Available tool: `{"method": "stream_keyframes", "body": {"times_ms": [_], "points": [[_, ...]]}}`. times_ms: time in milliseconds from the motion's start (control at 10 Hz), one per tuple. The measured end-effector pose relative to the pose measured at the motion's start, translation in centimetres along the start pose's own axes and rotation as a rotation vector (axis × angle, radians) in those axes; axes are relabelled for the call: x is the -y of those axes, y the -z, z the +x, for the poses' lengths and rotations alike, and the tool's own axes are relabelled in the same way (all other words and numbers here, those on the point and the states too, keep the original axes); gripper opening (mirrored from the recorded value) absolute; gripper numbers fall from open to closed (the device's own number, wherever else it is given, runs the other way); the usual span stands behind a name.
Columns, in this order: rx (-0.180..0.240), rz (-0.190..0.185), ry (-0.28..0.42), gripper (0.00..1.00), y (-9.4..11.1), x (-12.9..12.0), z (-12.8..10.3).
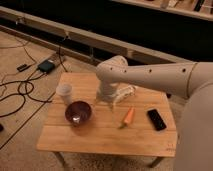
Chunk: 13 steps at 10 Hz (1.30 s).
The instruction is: Place the bottle in the ceramic bowl
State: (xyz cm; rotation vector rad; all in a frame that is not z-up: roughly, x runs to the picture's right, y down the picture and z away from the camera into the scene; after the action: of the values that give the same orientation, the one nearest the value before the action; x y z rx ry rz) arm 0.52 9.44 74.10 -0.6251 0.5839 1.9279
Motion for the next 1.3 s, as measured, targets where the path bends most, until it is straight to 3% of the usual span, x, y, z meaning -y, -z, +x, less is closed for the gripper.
{"method": "stream_keyframes", "body": {"times_ms": [300, 600, 900, 1100, 1300], "points": [[-0.010, -0.059, -0.191, 0.65, 0.3, 1.7, -4.4], [-0.028, -0.066, -0.289, 0.65, 0.5, 2.3, -7.8], [-0.043, 0.003, -0.353, 0.65, 0.7, 4.0, -11.2], [-0.046, 0.080, -0.374, 0.65, 0.1, 4.7, -12.9], [-0.035, 0.130, -0.383, 0.65, -0.7, 4.9, -14.3]]}}
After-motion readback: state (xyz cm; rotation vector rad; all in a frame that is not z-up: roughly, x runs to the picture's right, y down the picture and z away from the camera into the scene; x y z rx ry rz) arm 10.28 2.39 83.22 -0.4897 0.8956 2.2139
